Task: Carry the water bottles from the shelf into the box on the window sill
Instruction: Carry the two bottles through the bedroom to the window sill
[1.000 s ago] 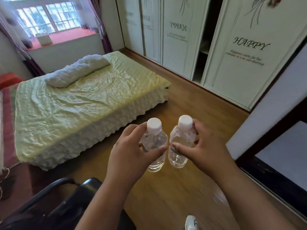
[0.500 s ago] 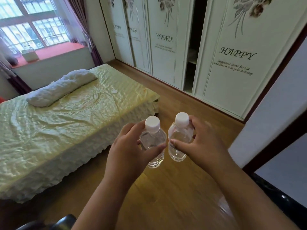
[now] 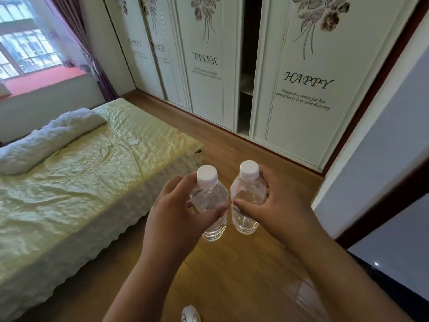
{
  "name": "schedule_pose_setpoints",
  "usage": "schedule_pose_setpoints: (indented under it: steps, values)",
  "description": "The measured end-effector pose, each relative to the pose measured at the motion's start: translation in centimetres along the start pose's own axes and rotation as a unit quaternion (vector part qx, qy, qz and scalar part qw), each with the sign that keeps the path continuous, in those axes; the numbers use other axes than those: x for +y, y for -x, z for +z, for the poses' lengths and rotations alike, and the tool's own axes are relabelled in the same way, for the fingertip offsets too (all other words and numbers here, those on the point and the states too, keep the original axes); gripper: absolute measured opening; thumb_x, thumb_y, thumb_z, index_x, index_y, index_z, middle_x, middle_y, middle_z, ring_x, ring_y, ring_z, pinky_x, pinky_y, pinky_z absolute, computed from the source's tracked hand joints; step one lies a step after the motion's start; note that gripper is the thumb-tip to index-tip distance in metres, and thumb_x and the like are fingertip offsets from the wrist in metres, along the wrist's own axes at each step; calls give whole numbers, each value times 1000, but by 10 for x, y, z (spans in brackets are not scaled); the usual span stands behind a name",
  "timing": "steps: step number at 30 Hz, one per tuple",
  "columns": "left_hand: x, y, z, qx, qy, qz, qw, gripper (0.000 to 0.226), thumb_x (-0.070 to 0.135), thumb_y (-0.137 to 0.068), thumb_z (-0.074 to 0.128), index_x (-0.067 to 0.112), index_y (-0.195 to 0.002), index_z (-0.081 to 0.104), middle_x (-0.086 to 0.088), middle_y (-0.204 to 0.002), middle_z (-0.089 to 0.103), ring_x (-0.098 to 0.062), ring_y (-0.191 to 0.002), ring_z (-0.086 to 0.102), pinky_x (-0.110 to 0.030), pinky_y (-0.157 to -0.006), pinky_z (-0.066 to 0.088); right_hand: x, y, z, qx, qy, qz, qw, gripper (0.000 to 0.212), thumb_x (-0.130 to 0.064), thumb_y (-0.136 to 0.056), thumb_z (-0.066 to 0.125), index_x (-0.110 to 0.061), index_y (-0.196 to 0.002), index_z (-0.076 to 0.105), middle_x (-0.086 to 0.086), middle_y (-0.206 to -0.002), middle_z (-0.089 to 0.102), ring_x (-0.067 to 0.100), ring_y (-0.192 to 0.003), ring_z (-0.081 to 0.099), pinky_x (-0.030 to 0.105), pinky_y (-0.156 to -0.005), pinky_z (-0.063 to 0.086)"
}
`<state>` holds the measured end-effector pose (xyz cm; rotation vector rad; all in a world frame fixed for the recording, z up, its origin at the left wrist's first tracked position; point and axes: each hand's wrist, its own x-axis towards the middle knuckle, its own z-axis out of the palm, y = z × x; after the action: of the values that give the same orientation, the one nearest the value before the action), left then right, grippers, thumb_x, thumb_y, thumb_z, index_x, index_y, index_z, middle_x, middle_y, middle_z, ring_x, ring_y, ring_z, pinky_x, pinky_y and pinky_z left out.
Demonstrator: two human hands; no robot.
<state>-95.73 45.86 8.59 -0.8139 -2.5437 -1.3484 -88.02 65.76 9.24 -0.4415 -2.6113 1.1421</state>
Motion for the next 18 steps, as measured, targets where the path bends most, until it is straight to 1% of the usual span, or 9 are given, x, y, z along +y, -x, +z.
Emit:
schedule_pose_setpoints:
  steps: [2, 4, 7, 9, 11, 13, 16, 18]
  values:
    - [-12, -19, 7, -10, 11, 2, 1000, 64, 59, -63, 86, 41, -120, 63, 21, -112, 58, -6, -103, 64, -35, -80, 59, 3, -16, 2, 4, 11, 14, 1000, 64, -56, -72, 79, -48, -125, 46, -21, -120, 61, 4, -106, 60, 38, -87, 57]
    - [-24, -39, 13, -20, 18, 7, 1000, 63, 58, -63, 86, 42, -119, 63, 22, -110, 57, -5, -102, 63, -35, -80, 59, 4, -32, 6, 11, 28, 35, 999, 65, -56, -72, 79, -47, -127, 46, -20, -122, 61, 6, -107, 60, 38, -88, 56]
    - [-41, -76, 19, -43, 7, 29, 999, 64, 61, -64, 84, 43, -120, 61, 23, -110, 57, -2, -100, 62, -33, -80, 58, 5, -62, 13, 45, 71, 61, 995, 70, -67, -67, 74, -51, -128, 44, -18, -122, 61, 9, -106, 60, 38, -86, 57]
    - [-54, -107, 19, -55, 16, 42, 997, 64, 63, -64, 83, 42, -120, 61, 23, -109, 56, -2, -97, 62, -34, -78, 59, 1, -85, 20, 72, 88, 79, 990, 72, -72, -65, 71, -51, -128, 44, -16, -121, 61, 9, -105, 60, 35, -86, 56]
    - [-63, -135, 18, -63, 23, 55, 996, 65, 66, -64, 80, 42, -121, 60, 23, -109, 55, -4, -95, 63, -35, -76, 59, -6, -107, 25, 93, 96, 98, 986, 73, -69, -67, 74, -50, -131, 43, -15, -126, 60, 10, -109, 60, 32, -89, 54]
    - [-72, -160, 16, -67, 24, 74, 995, 67, 68, -65, 78, 40, -123, 59, 23, -108, 54, -4, -94, 62, -36, -74, 58, -13, -127, 31, 109, 101, 111, 983, 73, -65, -71, 77, -47, -133, 44, -14, -130, 59, 11, -111, 59, 28, -89, 49]
    - [-87, -191, 13, -75, 23, 90, 993, 68, 65, -65, 80, 38, -124, 59, 24, -108, 53, -5, -95, 60, -37, -74, 57, -23, -153, 44, 142, 92, 110, 979, 68, -60, -73, 79, -43, -132, 49, -14, -129, 61, 6, -104, 55, 24, -85, 42]
    - [-99, -207, 11, -89, 32, 92, 991, 68, 66, -66, 80, 38, -125, 59, 24, -110, 53, -4, -98, 60, -37, -77, 57, -27, -167, 55, 151, 85, 104, 979, 67, -60, -74, 79, -43, -131, 49, -16, -129, 61, 2, -101, 53, 23, -84, 41]
